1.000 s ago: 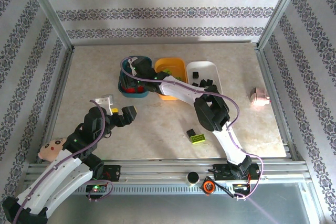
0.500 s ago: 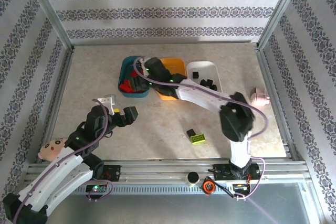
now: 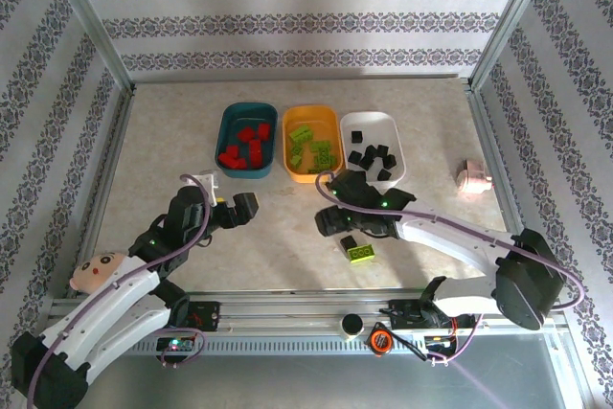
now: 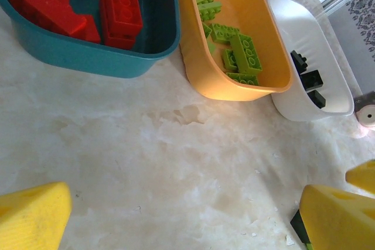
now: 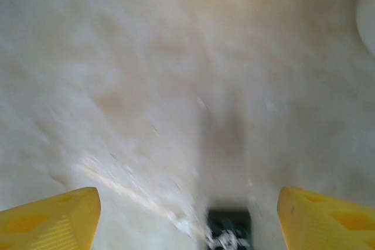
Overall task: Sort the legos into containers by color
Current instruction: Pick up the lego from the bottom-center of the table.
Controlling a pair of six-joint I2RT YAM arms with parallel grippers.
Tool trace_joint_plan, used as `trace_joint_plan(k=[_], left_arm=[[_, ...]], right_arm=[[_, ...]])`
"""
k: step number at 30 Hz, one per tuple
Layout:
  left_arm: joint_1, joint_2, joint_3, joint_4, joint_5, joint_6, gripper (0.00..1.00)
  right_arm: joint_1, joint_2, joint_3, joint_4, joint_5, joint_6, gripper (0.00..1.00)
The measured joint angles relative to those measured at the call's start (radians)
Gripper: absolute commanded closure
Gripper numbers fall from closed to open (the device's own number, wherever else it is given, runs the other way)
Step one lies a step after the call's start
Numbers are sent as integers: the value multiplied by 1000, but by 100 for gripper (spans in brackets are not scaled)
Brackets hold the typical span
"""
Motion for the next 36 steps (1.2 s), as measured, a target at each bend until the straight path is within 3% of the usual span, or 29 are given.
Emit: trace_joint_plan(k=[12, 17, 26, 36], left_arm=[[0, 30, -14, 33, 9, 0, 0], [0, 24, -16, 34, 8, 0, 0], [0, 35, -16, 35, 8, 0, 0], [1, 43, -16, 42, 9, 0, 0]], right_arm=[[-2, 230, -10, -83, 11, -21, 27], [21, 285, -2, -77, 9, -20, 38], [43, 290, 3, -43, -9, -26, 67], [34, 142, 10, 42, -6, -29, 73]])
